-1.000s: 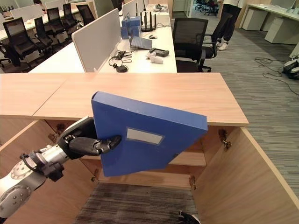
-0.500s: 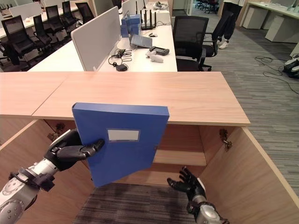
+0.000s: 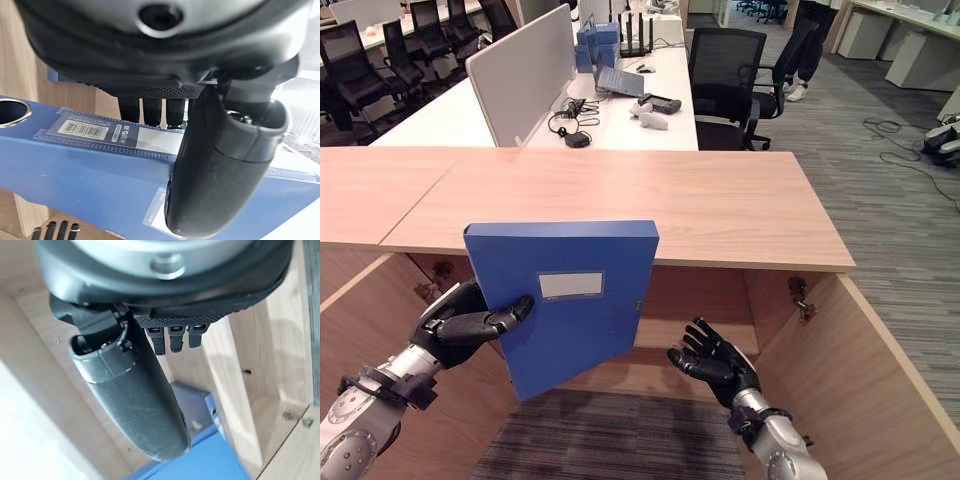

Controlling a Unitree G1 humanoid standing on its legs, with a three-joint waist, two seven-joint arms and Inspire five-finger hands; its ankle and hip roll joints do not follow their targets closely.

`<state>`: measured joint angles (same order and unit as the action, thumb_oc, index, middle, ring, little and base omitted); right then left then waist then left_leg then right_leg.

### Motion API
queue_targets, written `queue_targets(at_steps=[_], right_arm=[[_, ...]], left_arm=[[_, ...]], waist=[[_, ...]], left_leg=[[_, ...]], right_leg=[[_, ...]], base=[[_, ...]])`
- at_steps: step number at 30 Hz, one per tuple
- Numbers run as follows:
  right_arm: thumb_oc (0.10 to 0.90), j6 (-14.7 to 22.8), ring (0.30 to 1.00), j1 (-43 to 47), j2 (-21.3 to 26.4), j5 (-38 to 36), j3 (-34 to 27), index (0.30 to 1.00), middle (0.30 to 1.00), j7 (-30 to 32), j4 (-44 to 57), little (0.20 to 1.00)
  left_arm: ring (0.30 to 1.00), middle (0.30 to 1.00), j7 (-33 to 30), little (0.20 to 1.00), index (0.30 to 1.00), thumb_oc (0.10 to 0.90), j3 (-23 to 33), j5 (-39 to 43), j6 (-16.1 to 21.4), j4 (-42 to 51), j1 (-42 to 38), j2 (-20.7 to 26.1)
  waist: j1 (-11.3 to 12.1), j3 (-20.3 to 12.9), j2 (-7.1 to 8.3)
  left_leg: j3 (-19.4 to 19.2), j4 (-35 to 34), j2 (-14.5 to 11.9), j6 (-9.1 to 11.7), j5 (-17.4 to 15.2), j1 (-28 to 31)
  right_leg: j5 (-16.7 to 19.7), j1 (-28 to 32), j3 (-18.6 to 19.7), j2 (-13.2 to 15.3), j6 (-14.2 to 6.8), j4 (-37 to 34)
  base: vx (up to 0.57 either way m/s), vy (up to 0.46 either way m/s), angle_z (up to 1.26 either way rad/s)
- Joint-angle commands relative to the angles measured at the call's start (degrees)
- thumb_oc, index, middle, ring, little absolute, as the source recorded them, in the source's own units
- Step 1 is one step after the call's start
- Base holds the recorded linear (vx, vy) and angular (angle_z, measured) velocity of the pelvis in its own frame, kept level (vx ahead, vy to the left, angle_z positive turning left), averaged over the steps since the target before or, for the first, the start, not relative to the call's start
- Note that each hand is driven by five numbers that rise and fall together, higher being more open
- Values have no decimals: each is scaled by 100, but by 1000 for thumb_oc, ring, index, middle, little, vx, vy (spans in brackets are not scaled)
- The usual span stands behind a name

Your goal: Put the empty folder in the office cabinet

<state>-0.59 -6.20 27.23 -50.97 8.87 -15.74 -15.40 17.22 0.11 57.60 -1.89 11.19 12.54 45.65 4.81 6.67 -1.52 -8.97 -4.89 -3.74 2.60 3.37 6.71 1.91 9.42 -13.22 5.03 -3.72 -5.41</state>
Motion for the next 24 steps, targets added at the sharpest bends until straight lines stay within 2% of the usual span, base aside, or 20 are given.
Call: queue_targets(at_steps=[1,9,24], right_arm=[[800,257,900,827,352,-521,113,900,900,-645,859,900],[800,270,900,1158,345,-646,366,900,900,-746,1368,900],[800,394,900,2077,170,-448,934,900,900,-724,1692,900]], left_arm=[[300,300,390,300,300,400,566,74,668,223,-926,117],[300,300,563,300,300,400,334,45,556,323,-993,146],[300,300,1092,300,300,400,-590,262,26,800,-1048,521]], waist=[[-34,-176,15],[-41,-195,5],[14,-227,-1]], left_leg=[[398,-11,-398,420,-393,211],[369,-11,-407,413,-400,214],[405,-11,-384,375,-408,191]], right_leg=[[-381,174,-91,548,-701,151],[-381,150,-80,545,-707,158],[-381,153,-64,558,-700,172]], base=[[0,0,0],[0,0,0],[0,0,0]])
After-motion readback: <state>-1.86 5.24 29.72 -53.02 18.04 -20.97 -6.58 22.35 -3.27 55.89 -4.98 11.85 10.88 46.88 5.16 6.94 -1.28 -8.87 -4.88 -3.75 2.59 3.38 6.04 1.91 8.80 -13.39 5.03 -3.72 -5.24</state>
